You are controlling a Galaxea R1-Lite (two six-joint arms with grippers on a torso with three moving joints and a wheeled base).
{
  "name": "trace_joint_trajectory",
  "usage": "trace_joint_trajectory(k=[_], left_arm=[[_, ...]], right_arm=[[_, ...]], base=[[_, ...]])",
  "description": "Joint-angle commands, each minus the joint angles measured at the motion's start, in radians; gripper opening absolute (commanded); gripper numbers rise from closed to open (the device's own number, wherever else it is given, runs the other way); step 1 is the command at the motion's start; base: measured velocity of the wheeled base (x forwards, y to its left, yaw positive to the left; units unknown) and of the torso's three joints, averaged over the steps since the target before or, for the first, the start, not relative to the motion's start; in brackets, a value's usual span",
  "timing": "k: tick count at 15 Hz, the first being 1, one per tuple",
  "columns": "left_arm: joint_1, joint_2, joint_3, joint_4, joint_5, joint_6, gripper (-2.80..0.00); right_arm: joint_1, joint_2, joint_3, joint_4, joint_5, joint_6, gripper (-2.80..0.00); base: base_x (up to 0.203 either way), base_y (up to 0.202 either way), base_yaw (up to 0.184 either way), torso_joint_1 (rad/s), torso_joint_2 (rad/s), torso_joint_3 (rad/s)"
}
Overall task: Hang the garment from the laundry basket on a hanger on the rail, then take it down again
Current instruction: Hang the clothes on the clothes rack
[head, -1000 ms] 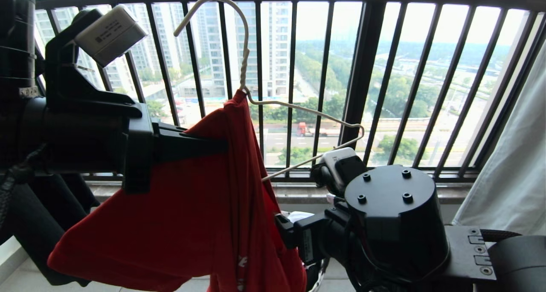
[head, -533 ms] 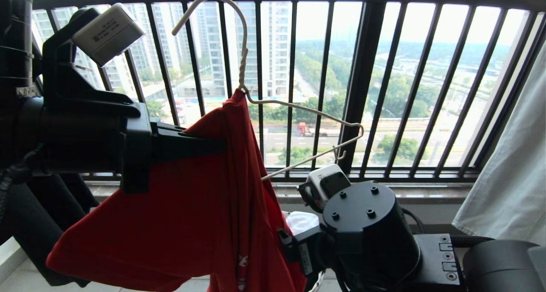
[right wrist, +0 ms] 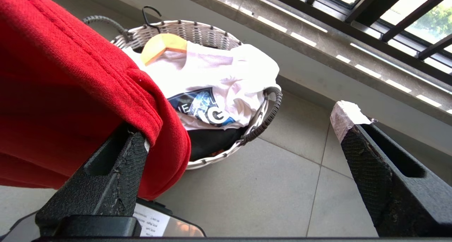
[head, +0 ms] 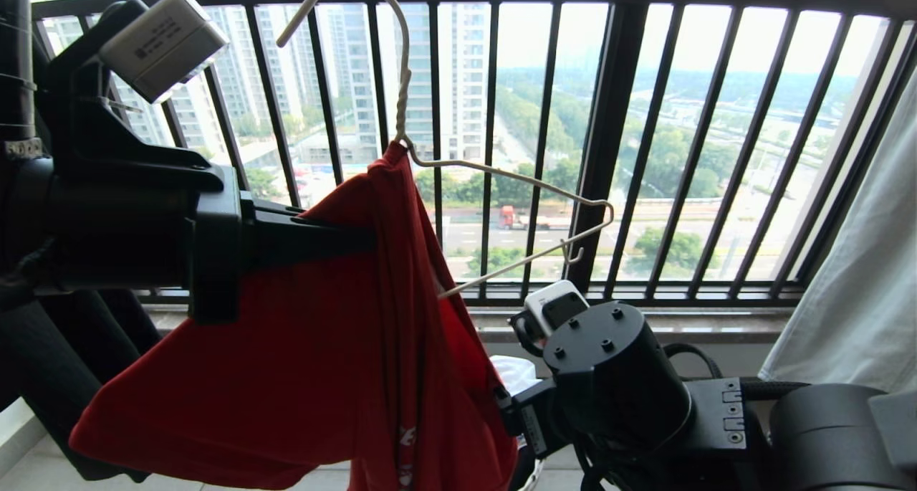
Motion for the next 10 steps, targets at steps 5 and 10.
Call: trace_joint_trajectory(k=[5,10], left_arm=[[0.001,-0.012,0.005,-0.002,-0.003,0.0,-2.8],[0.001,-0.009,0.008,-0.01,-0.003,0.0,-2.8]], right_arm=[[-0.034,-0.01,-0.015,0.027,-0.003,0.001,0.0],[-0.04,-0.036,-0.024,0.017,-0.003,0.002,0.0]], base=[[0.0,0.0,0.0,0.0,0.0,0.0],[0.0,0.0,0.0,0.0,0.0,0.0]])
